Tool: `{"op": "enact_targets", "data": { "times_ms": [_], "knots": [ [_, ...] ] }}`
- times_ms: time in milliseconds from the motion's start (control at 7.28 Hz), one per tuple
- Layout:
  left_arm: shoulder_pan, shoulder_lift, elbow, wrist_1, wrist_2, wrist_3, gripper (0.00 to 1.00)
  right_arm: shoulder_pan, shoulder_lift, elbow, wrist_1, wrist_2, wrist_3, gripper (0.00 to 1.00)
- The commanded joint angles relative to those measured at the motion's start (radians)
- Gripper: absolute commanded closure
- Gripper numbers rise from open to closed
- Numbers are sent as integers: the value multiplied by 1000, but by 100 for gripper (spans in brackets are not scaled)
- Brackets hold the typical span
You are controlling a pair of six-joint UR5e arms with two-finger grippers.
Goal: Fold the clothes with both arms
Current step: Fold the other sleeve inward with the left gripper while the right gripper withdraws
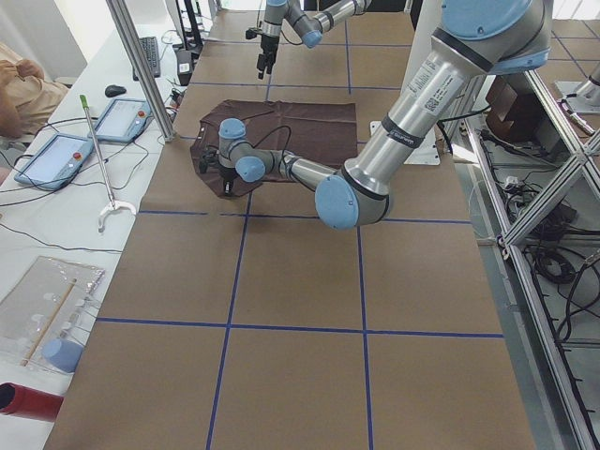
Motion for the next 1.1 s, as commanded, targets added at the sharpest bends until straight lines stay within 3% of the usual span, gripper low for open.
{"op": "enact_targets", "data": {
  "times_ms": [0, 412, 824, 962],
  "knots": [
    [-2, -49, -9, 5, -92, -37, 100, 0, 0, 7, 0, -1, 0, 0],
    [61, -165, 43, 0, -85, -211, 100, -2, -1, 8, 0, -13, 2, 0],
    [59, -234, 141, -14, -27, -224, 100, -6, -1, 1, 0, -17, 8, 0],
    [59, -244, 140, -14, -27, -230, 80, -9, -3, 4, 0, -17, 8, 0]
  ]
}}
